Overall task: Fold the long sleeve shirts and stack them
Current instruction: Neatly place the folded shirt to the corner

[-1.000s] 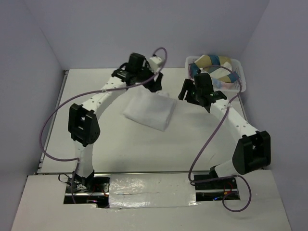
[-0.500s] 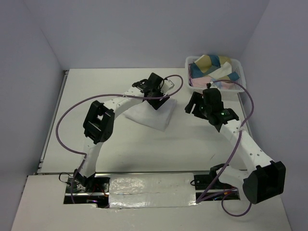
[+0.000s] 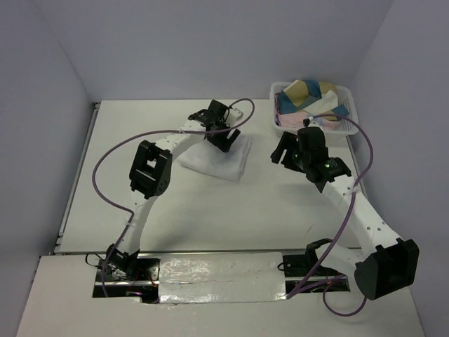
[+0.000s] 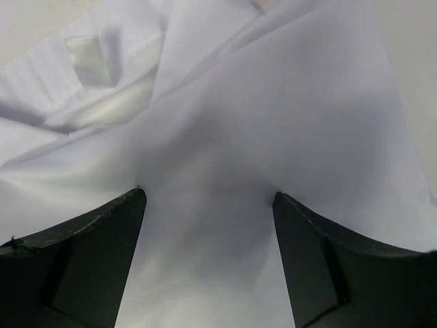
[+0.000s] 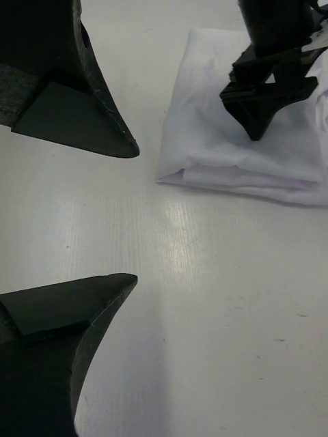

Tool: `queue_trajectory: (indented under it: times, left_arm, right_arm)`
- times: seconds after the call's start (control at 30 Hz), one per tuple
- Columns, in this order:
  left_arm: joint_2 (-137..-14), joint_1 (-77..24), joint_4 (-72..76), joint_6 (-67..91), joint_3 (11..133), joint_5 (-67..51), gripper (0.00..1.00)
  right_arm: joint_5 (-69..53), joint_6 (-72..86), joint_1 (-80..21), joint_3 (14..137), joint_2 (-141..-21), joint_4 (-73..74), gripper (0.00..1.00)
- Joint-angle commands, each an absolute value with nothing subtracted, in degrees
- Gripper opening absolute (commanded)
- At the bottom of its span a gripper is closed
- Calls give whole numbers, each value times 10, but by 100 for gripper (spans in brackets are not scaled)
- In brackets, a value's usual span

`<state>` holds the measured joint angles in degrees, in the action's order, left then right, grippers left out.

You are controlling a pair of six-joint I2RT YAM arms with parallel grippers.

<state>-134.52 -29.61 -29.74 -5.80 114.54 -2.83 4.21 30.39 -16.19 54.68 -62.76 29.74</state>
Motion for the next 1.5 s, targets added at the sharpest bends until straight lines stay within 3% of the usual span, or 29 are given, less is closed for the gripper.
queue_trajectory:
  times: [0.0,0.37,0.93,1.1,1.23,1.33,1.47]
  left_arm:
    - [-1393,-266,-301,-40,1217,-11,89]
    - [-1502,-190,-143,-62,1368,4,91]
    - [-1497,-176,43,-190,1354,-58,99]
    - [-1414,-178,36,-187,1348,-62,99]
    - [-1338,-187,-73,-193,1363,-54,99]
    - [-1223,-186,-148,-178,1275,-68,99]
    - [-1024,-178,-277,-195,1053,-85,99]
  right_arm:
    - [65,294,-159,591,-623,308,76]
    - [94,258,-156,656,-649,372,76]
    - [87,229,-149,724,-707,403,77]
    - [56,230,-135,702,-707,382,81]
    - [3,232,-113,652,-711,364,82]
    - [-25,236,-107,591,-694,330,83]
    - [-45,258,-100,490,-647,244,84]
